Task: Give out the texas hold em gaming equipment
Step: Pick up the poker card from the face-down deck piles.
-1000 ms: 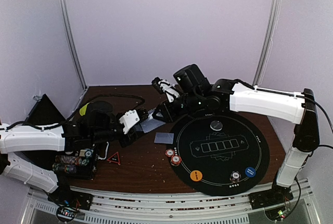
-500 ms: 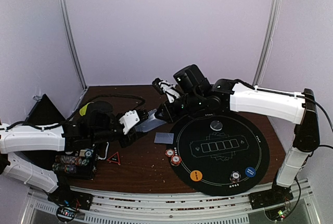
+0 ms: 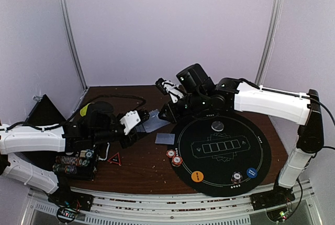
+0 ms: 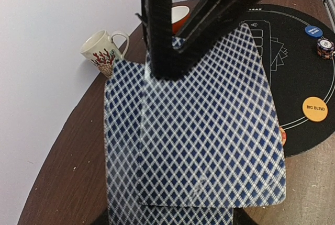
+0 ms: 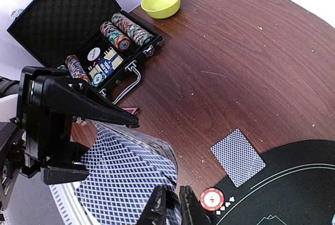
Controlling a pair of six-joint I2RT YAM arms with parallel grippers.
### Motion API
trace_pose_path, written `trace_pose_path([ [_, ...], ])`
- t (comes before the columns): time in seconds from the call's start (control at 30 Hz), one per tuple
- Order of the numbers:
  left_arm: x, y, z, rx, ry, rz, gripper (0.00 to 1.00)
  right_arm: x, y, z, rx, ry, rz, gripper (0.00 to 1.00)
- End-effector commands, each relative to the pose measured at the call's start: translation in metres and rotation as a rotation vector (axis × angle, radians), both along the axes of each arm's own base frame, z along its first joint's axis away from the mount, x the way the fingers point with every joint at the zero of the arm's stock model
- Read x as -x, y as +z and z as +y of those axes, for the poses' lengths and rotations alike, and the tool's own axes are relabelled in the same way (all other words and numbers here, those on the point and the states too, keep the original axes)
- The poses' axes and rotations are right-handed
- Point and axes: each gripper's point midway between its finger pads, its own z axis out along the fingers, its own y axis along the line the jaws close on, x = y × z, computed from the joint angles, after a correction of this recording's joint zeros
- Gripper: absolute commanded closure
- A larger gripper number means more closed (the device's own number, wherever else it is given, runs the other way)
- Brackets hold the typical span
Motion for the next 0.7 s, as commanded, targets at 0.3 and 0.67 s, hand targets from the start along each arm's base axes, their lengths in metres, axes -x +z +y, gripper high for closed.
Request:
trace_pose_path([
  [0.3,-0.0038,0.0232,-0.0057,0.076,-0.002,-0.05,0.52,0.0073,0.0093,-0.0134,0.02,-0.019,0.01,0.92],
  [0.67,-0.0045,0.0224,-0.0053,0.073,0.002,-0.051,0.52,0.0106,0.0153,-0.0182,0.034,-0.015,0.013,0.97],
])
